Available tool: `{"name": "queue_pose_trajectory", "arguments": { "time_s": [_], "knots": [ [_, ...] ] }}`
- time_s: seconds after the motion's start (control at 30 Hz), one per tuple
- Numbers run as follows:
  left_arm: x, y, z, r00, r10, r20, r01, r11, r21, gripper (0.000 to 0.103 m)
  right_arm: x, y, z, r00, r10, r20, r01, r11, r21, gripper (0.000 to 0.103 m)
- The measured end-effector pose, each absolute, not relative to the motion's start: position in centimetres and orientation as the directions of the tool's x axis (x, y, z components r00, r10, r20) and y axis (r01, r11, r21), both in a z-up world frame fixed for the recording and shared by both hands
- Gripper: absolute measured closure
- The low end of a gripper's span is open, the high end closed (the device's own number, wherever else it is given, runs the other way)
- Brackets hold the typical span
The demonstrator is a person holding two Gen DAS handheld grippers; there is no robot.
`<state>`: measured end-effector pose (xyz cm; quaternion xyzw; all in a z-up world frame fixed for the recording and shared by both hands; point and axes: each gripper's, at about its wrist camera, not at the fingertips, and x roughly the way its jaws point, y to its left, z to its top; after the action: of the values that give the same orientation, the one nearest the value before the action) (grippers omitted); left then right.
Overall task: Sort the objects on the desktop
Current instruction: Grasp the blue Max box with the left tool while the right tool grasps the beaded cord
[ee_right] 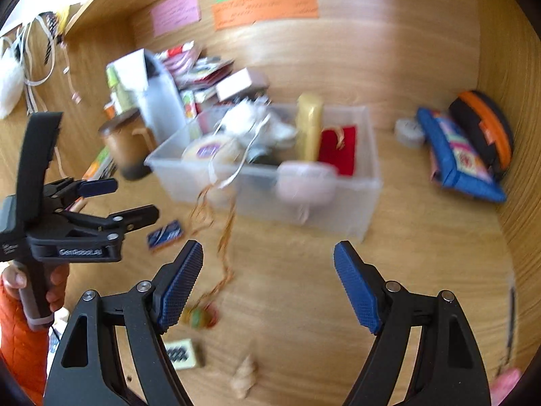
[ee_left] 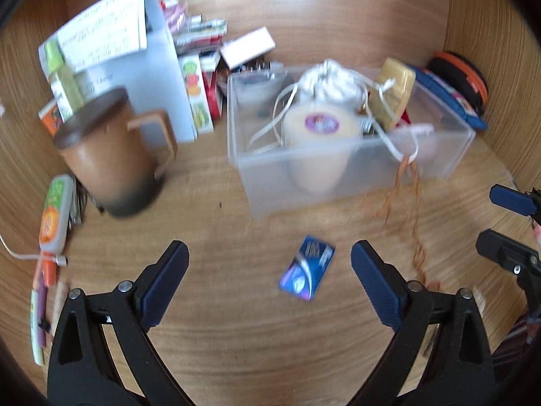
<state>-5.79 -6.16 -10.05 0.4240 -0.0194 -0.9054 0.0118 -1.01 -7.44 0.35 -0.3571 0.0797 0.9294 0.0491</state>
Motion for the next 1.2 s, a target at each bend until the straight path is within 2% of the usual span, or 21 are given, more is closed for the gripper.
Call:
{"name": "queue_pose_trajectory", "arguments": {
  "time_s": [0.33, 0.37, 0.5, 0.63, 0.77, 0.87, 1.0, 1.1, 1.2],
  "knots": [
    [-2.9, -6.6, -12.1, -0.610, -0.016, -0.792, 0.014, -1.000, 0.009, 0.005, -0.4, -11.0, -2.7, -0.700, -0.053, -0.712, -0.076, -0.986, 0.148, 0.026],
    [-2.8, -6.7, -12.3, -0.608, -0.014, -0.794, 0.015, -1.000, 0.006, 0.005, -0.5, -11.3, -3.0, -0.694, -0.059, -0.717, -0.073, -0.986, 0.152, 0.028],
    [-2.5, -7.1, -12.8, -0.599, -0.008, -0.801, 0.022, -1.000, -0.007, 0.005, -1.2, -12.3, -4.4, -0.651, -0.074, -0.756, -0.048, -0.989, 0.138, 0.048],
    [-2.7, -7.5, -13.0, -0.594, 0.005, -0.804, 0.023, -0.999, -0.023, 0.005, -1.6, -13.0, -4.9, -0.637, -0.065, -0.769, -0.030, -0.994, 0.109, 0.050],
    [-3.7, -7.5, -13.2, -0.599, 0.016, -0.800, 0.021, -0.999, -0.036, 0.005, -1.6, -13.6, -5.0, -0.641, -0.043, -0.767, -0.015, -0.998, 0.069, 0.069],
    [-4.4, -7.2, -13.3, -0.595, 0.024, -0.803, 0.010, -0.999, -0.037, 0.006, -1.5, -13.6, -5.0, -0.644, -0.033, -0.764, -0.013, -0.998, 0.055, 0.073],
    [-5.3, -6.7, -13.3, -0.577, 0.030, -0.816, -0.013, -1.000, -0.028, 0.022, -1.4, -12.9, -5.0, -0.647, -0.031, -0.762, -0.032, -0.997, 0.067, 0.075],
    [-6.0, -6.2, -13.3, -0.573, 0.028, -0.819, -0.027, -1.000, -0.016, 0.023, -1.5, -12.0, -4.8, -0.648, -0.035, -0.760, -0.051, -0.995, 0.090, 0.075],
    [-6.3, -5.9, -13.1, -0.574, 0.031, -0.819, -0.046, -0.999, -0.005, 0.034, -1.4, -11.3, -4.4, -0.660, -0.028, -0.751, -0.062, -0.994, 0.092, 0.075]
  ]
}}
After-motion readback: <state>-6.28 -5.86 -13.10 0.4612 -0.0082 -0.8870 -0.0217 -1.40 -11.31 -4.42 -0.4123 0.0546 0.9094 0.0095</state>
